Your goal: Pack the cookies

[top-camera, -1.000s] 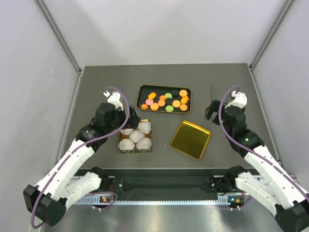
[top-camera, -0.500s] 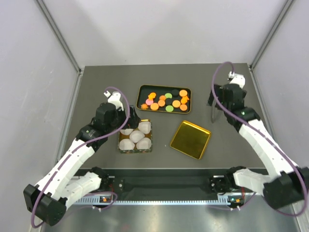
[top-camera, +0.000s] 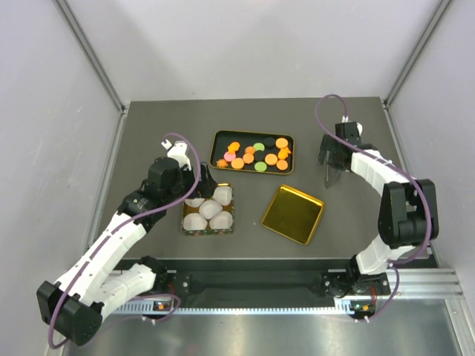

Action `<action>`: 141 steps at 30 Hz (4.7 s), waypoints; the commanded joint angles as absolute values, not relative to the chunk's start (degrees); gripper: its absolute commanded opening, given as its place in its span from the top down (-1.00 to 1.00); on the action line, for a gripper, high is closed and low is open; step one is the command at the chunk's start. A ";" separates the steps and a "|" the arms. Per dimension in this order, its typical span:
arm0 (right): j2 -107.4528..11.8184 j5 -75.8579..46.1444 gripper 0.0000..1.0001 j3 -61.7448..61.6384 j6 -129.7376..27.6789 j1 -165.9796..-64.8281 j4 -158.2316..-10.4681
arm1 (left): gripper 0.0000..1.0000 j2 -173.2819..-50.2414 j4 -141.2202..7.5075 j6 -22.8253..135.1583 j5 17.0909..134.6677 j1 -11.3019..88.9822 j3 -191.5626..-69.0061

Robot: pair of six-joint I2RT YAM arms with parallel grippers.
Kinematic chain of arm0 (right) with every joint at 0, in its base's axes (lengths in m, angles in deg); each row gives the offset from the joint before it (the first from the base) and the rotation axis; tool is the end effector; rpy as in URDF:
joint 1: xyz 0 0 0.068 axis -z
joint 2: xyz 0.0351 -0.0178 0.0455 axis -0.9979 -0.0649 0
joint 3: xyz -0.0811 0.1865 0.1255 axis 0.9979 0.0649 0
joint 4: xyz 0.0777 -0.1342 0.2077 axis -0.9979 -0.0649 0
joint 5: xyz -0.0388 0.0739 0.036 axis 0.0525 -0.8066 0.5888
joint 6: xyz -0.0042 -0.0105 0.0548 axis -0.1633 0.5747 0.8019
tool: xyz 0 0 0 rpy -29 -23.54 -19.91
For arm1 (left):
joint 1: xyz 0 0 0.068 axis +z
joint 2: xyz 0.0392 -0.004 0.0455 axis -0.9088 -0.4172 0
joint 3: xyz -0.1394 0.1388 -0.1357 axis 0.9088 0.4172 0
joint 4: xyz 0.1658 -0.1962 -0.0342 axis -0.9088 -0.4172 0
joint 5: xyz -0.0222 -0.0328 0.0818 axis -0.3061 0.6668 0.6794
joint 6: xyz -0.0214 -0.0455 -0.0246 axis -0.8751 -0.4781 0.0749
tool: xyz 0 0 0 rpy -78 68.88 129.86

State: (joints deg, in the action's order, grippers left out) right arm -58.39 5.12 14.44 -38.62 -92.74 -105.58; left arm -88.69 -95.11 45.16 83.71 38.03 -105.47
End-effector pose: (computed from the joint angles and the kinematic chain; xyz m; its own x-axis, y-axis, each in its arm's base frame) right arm 0.3331 0.0293 0.1823 -0.7362 0.2404 -0.6327 0.2777 0.9598 0.0415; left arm 0.1984 -0.1026 0.2751 -0.6026 -0.1211 -0.7888 0.2525 0.9087 -0.3324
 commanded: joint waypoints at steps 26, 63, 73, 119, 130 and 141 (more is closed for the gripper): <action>-73.69 3.42 -0.79 7.64 -37.54 -89.35 -99.84 | -0.98 -89.44 -94.27 45.16 82.73 38.18 -105.84; -46.89 4.65 0.11 0.70 -40.88 -111.49 -115.22 | -0.98 -87.34 -98.66 44.81 86.07 38.18 -107.51; -54.62 5.97 0.18 -4.31 -40.71 -124.33 -116.19 | -0.98 -82.59 -102.36 44.54 90.55 38.18 -105.84; -66.31 6.94 0.04 -7.39 -44.49 -128.99 -118.82 | -0.98 -82.32 -102.09 44.81 91.61 38.18 -103.73; -67.46 5.97 0.03 -7.92 -44.49 -129.43 -118.91 | -0.98 -82.41 -102.01 44.81 91.61 38.18 -103.64; -68.78 4.83 0.10 -8.44 -44.40 -129.43 -118.56 | -0.98 -82.15 -102.01 44.81 91.61 38.18 -103.55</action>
